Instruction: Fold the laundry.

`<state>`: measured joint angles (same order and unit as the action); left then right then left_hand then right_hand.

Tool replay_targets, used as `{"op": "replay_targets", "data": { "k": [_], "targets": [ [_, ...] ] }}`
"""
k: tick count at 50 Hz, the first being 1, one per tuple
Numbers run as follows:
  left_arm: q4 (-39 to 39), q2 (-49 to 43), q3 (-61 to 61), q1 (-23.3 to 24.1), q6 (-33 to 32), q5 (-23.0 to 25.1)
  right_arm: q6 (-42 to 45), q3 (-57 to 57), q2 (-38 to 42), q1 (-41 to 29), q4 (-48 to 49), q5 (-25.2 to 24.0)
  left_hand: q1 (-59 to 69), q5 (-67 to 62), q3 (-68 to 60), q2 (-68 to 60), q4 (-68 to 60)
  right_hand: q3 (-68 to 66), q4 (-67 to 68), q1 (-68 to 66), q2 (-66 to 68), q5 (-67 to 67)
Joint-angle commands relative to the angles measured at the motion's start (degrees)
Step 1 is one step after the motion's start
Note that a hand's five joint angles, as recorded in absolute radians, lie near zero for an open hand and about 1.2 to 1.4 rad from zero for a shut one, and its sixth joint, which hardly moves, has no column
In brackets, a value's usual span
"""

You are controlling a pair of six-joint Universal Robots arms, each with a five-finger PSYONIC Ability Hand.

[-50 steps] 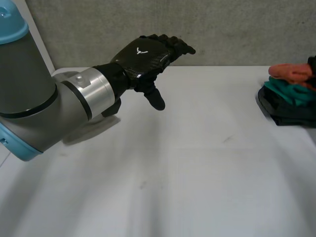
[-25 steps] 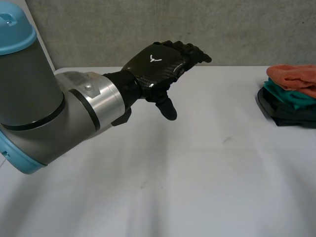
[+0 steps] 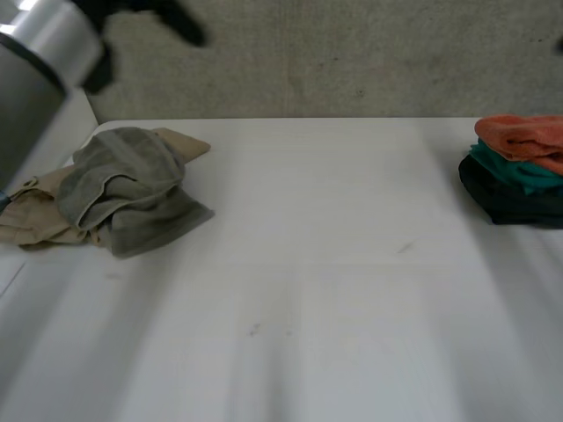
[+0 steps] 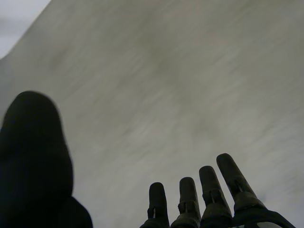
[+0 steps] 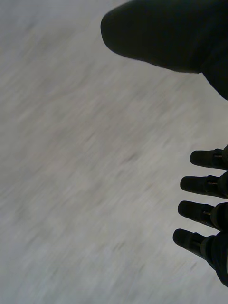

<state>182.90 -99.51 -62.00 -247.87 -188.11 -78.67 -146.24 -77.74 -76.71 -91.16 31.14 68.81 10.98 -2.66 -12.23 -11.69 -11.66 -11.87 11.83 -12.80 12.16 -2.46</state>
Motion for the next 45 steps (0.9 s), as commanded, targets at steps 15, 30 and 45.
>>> {"op": "replay_targets", "data": {
  "k": [15, 30, 45],
  "targets": [
    [5.5, -39.2, 3.9, -23.3, -27.2, 13.6, 8.9, -23.0, 4.4, -11.1, -10.7, -2.4, 1.4, 0.3, -0.2, -0.7, -0.7, 1.9, -1.8, 2.8, -2.2, 2.5],
    [11.1, -35.7, 6.2, -18.4, -22.7, 8.3, 9.0, -26.1, 4.7, -10.8, -10.1, -2.7, 69.0, -67.3, -67.8, -68.3, -68.3, 1.9, -1.8, 2.8, -2.2, 2.5],
    [14.2, -6.6, -8.8, -1.7, 7.0, 2.4, 7.7, -24.7, 2.1, -10.8, -10.4, 3.8, 69.0, -67.3, -67.8, -68.3, -68.3, 1.9, -1.8, 2.8, -2.2, 2.5]
  ]
}}
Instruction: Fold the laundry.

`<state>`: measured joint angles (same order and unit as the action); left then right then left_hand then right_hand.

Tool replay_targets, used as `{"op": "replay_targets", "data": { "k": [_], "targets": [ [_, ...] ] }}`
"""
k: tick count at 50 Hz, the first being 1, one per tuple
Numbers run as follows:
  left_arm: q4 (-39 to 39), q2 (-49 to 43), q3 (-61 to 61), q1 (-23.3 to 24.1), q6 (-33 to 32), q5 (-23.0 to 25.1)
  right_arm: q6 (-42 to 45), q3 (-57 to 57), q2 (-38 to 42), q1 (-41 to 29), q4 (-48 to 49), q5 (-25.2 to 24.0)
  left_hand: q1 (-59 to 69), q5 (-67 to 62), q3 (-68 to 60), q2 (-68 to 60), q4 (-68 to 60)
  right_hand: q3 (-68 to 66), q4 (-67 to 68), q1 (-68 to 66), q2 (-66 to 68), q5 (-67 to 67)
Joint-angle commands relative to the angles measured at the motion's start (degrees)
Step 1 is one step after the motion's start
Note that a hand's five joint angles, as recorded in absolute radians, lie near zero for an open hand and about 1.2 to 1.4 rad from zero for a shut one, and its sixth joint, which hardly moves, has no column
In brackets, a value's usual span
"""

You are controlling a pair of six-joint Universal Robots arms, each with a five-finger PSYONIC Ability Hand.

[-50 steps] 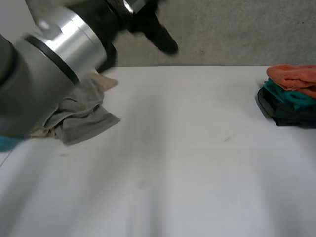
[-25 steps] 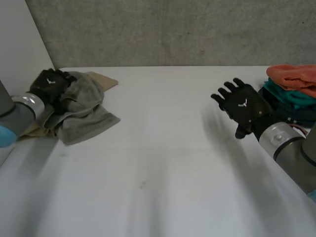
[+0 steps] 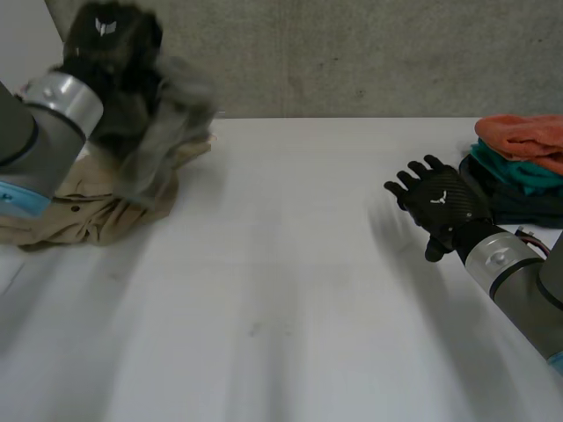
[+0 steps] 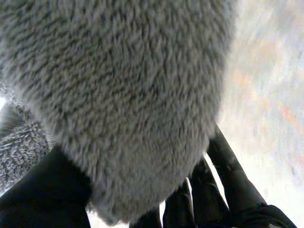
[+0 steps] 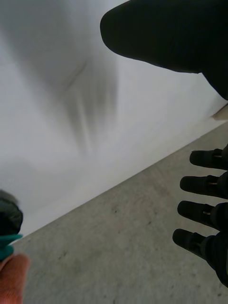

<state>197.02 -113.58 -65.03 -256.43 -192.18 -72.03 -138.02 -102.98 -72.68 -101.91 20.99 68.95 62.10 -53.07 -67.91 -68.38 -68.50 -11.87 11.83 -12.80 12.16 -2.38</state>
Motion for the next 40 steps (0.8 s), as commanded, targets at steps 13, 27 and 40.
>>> {"op": "replay_targets", "data": {
  "k": [13, 27, 40],
  "targets": [
    [-4.5, -14.2, -8.3, 23.9, 8.3, -12.2, -12.2, 3.0, -3.5, 3.1, -3.4, 7.3, -5.6, 6.6, 11.4, 11.9, 12.0, 1.9, -1.8, 2.8, -2.2, 2.4],
    [-11.0, -0.7, -16.3, 24.0, 7.7, -17.9, -14.9, 13.1, -0.7, 3.2, -29.6, 4.7, -39.1, 40.1, 44.9, 45.4, 45.5, 1.9, -1.8, 2.8, -2.2, 2.4],
    [-10.6, -7.1, -16.5, 23.9, 7.0, -9.8, -23.3, 15.5, 8.7, -0.8, -26.7, -0.7, -34.6, 35.5, 40.4, 40.8, 41.0, -12.7, 12.7, -11.7, 12.4, -12.2]
  ]
}}
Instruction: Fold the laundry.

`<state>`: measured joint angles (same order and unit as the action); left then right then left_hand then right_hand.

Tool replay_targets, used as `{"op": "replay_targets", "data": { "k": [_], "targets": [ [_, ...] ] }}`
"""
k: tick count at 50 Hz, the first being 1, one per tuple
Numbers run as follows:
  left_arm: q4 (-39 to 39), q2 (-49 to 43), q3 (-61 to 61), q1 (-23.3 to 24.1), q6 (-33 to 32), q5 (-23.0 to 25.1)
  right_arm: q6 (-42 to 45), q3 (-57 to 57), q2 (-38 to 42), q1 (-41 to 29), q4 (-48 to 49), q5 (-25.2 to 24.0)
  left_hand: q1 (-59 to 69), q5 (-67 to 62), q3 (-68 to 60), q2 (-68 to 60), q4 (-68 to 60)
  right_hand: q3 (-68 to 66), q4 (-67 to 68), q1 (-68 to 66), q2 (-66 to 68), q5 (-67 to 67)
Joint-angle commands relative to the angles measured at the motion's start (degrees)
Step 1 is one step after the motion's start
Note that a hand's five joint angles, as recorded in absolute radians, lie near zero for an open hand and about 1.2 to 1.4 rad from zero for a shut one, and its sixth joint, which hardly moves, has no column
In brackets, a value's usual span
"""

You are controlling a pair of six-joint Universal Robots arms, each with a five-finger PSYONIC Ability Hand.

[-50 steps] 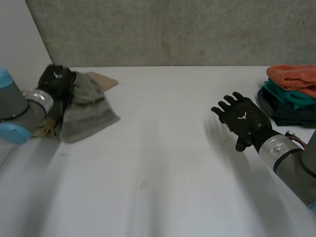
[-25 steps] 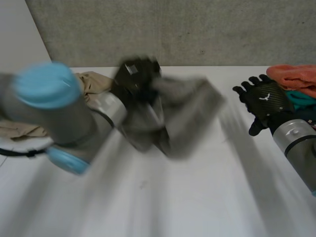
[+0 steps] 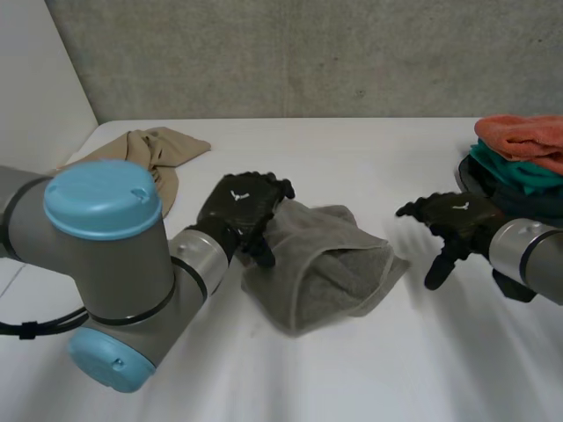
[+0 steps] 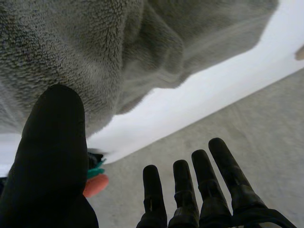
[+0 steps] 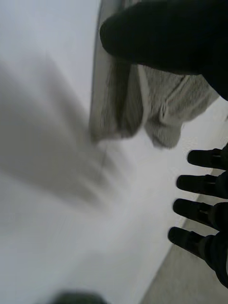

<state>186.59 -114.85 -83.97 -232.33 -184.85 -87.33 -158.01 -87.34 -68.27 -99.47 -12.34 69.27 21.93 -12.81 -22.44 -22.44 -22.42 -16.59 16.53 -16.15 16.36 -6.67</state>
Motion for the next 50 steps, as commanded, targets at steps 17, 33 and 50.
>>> {"op": "replay_targets", "data": {
  "k": [17, 33, 50],
  "targets": [
    [-0.8, -15.2, 13.3, 0.3, -4.6, 7.1, -2.7, 3.5, 14.2, -7.8, 14.5, 3.9, 58.0, -57.1, -57.5, -57.5, -57.5, -24.6, 24.7, -25.0, 24.8, -24.5],
    [5.5, -12.4, 35.6, -5.7, -1.6, -4.2, -4.4, 26.5, 13.8, -7.6, 23.7, 10.5, 58.1, -57.2, -57.6, -57.6, -57.6, -63.4, 63.5, -63.8, 63.6, -63.3],
    [23.2, -2.1, 17.0, -6.3, 4.7, -10.7, -4.8, 23.3, 5.2, -7.9, 37.3, 13.2, 58.1, -57.2, -57.6, -57.6, -57.6, -63.4, 63.5, -63.8, 63.6, -63.3]
  ]
}}
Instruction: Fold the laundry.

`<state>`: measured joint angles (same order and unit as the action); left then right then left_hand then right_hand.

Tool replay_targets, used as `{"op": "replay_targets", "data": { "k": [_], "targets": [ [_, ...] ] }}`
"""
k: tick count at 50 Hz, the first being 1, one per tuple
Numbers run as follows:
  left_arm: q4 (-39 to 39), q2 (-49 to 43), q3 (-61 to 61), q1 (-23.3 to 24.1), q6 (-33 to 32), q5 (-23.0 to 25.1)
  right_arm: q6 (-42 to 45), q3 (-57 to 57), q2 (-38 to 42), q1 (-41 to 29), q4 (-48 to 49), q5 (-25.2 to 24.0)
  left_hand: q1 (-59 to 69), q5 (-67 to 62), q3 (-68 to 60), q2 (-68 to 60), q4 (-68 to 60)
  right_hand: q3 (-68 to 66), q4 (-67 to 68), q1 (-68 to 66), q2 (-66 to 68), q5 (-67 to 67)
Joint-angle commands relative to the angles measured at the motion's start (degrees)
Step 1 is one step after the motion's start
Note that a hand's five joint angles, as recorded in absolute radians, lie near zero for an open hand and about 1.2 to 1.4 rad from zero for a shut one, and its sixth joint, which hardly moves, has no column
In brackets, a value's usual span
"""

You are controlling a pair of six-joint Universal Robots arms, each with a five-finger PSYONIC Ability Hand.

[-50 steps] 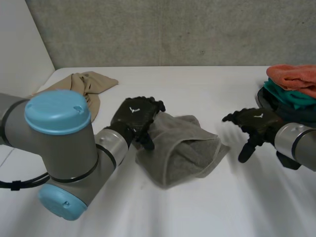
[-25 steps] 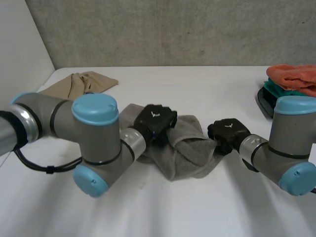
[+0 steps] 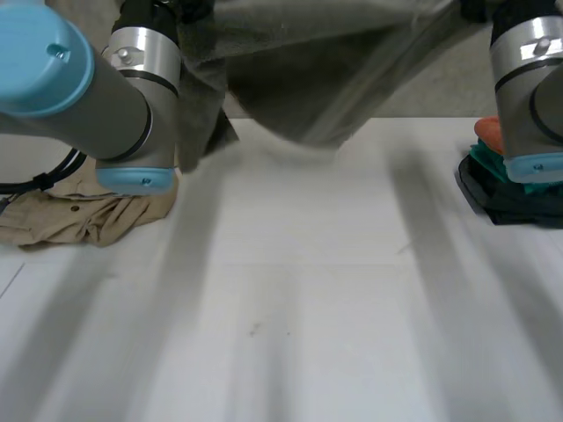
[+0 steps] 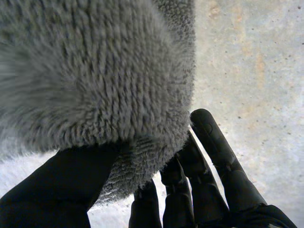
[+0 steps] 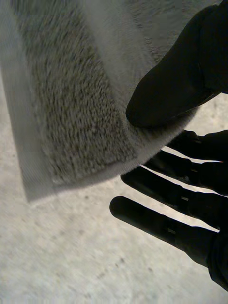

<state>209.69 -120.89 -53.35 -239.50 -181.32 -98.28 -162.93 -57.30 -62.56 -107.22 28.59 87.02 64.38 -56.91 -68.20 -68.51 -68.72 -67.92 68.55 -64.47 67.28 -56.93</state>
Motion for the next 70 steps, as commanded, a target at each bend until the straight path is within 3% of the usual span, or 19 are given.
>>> {"op": "replay_targets", "data": {
  "k": [1, 9, 17, 27, 28, 32, 38, 44, 50, 57, 59, 70],
  "targets": [
    [0.0, 4.2, -15.4, 1.0, 1.2, 0.3, 0.3, -9.0, -0.2, -0.2, -5.0, -5.6, 15.6, -13.1, -11.8, -11.5, -11.3, -12.1, 11.4, -15.5, 12.7, -13.1],
    [0.0, 5.3, -37.2, 1.4, 1.1, -2.8, 4.1, -20.6, 2.3, 0.1, -7.7, -6.8, 14.1, -11.6, -10.3, -10.0, -9.8, -12.1, 11.4, -15.5, 12.7, -13.1],
    [-4.4, 12.1, -48.4, 2.6, 0.7, -2.9, 12.5, -26.9, 3.6, 0.6, -11.2, -7.0, -10.4, 12.9, 14.2, 14.5, 14.7, -12.1, 11.4, -15.5, 12.7, -13.1],
    [-15.3, 21.2, -47.1, 2.7, -1.1, -1.7, 15.9, -29.0, 3.1, 0.5, -11.8, -7.1, -32.9, 35.5, 36.7, 37.1, 37.3, -12.1, 11.4, -15.5, 12.7, -13.1],
    [-16.2, 21.0, -45.6, 2.7, -3.1, -1.0, 15.9, -29.0, 3.1, 0.5, -11.8, -7.1, -41.1, 43.7, 44.9, 45.3, 45.5, -12.1, 11.4, -15.5, 12.7, -13.1],
    [-16.6, 19.6, -41.8, 2.3, -10.9, 3.8, 15.9, -29.1, 3.1, 0.5, -11.8, -7.1, -47.1, 49.6, 50.9, 51.2, 51.4, -12.1, 11.4, -15.5, 12.7, -13.1],
    [-17.6, 10.9, -35.9, 1.0, -25.5, 13.2, 15.8, -30.1, 3.0, 0.6, -11.9, -7.1, -46.8, 49.3, 50.6, 50.9, 51.1, -12.1, 11.4, -15.5, 12.7, -13.1],
    [-21.5, 6.6, -37.8, -2.9, -37.4, 15.7, 15.8, -31.0, 2.9, 0.5, -11.9, -7.2, -38.6, 41.1, 42.4, 42.7, 42.9, -12.1, 11.4, -15.5, 12.7, -13.1],
    [-21.4, 7.2, -42.4, -3.7, -38.4, 17.4, 16.0, -30.9, 2.8, 0.8, -11.8, -7.2, -35.5, 38.0, 39.3, 39.6, 39.8, -12.1, 11.4, -15.5, 12.7, -13.1],
    [-21.1, 6.4, -46.0, -9.0, -38.5, 25.7, 16.1, -30.8, 3.1, 0.4, -11.9, -7.1, -33.8, 36.3, 37.6, 37.9, 38.2, -12.1, 11.4, -15.5, 12.7, -13.1],
    [-20.2, 6.0, -46.0, -10.1, -38.5, 28.0, 16.2, -31.0, 3.2, 0.2, -11.8, -7.1, -27.4, 30.0, 31.3, 31.6, 31.8, -12.1, 11.4, -15.5, 12.7, -13.1],
    [-16.1, -0.1, -42.8, -10.6, -38.1, 29.5, 16.2, -31.2, 3.2, 0.1, -11.8, -7.1, -25.6, 28.1, 29.4, 29.7, 29.9, -12.1, 11.4, -15.5, 12.7, -13.1]
  ]
}}
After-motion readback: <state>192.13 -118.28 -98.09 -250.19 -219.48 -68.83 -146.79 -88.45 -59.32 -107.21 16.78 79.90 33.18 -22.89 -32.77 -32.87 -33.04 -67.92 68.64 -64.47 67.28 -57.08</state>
